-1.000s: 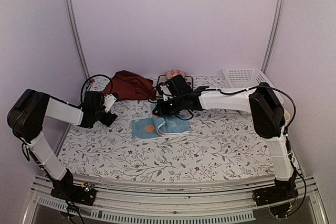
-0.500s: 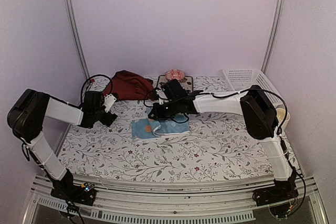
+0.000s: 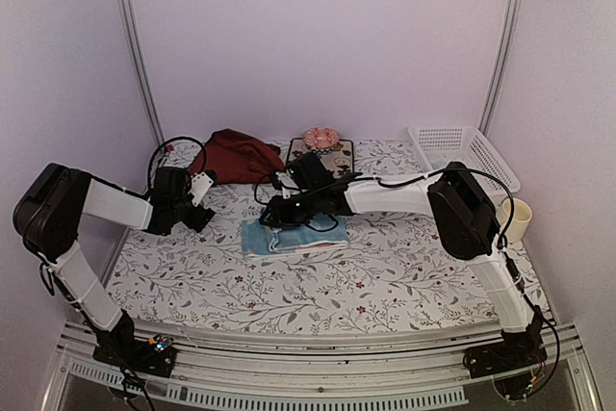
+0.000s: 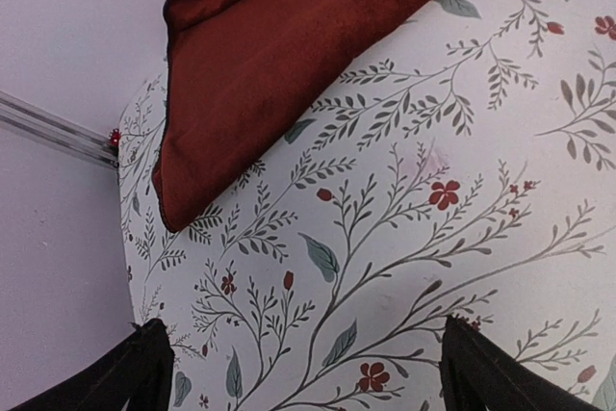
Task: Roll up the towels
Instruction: Fold the towel at the center of the board.
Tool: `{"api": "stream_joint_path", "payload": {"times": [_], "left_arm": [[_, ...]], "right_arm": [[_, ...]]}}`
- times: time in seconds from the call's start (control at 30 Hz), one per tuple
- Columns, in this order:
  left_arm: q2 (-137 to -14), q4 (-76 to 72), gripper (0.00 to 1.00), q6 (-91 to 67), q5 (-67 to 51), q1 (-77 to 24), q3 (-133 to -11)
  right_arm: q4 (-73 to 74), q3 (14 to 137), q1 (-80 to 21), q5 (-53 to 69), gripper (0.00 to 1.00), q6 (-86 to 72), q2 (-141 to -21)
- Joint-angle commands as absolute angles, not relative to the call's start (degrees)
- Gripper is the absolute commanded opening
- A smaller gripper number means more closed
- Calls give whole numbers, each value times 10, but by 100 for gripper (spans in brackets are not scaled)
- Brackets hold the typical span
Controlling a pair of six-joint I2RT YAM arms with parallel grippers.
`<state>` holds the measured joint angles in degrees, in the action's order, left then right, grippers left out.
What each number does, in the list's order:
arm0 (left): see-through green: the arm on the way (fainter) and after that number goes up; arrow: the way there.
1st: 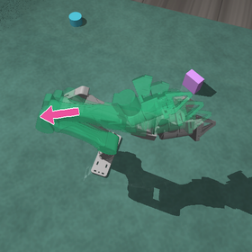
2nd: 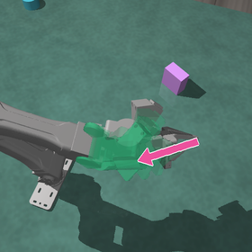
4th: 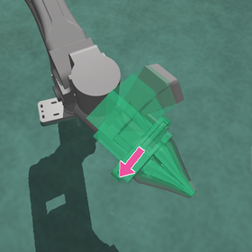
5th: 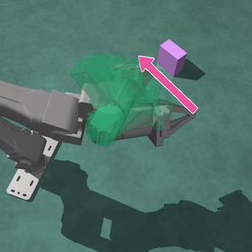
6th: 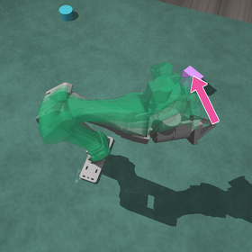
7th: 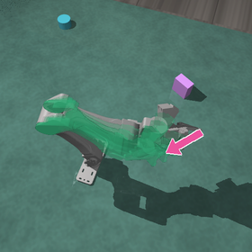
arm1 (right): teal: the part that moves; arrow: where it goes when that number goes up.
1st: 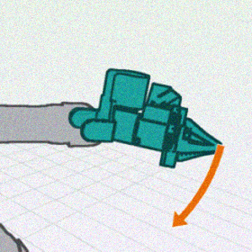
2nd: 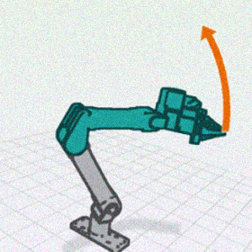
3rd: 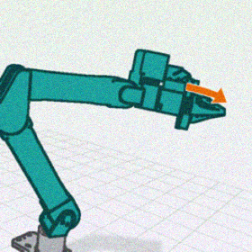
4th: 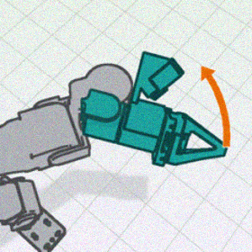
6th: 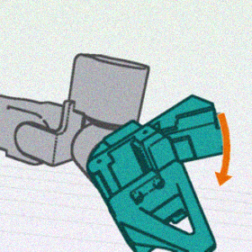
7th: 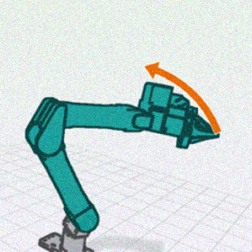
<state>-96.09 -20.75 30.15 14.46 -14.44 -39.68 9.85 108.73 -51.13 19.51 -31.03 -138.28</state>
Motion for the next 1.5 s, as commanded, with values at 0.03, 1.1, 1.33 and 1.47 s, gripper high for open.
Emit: {"api": "stream_joint_path", "payload": {"times": [0.03,1.1,1.33,1.47], "left_arm": [[-953,-220,97,296,149,-138,-397],[-846,-50,97,264,-45,-135,-460],[-887,107,96,197,-270,-135,-571],[-940,147,94,153,-341,-135,-617]], "right_arm": [[75,1099,-516,227,32,-306,-1376],[105,1042,-566,20,46,-158,-1293],[110,955,-556,-27,51,-165,-1214],[113,878,-531,-22,64,-191,-1146]]}}
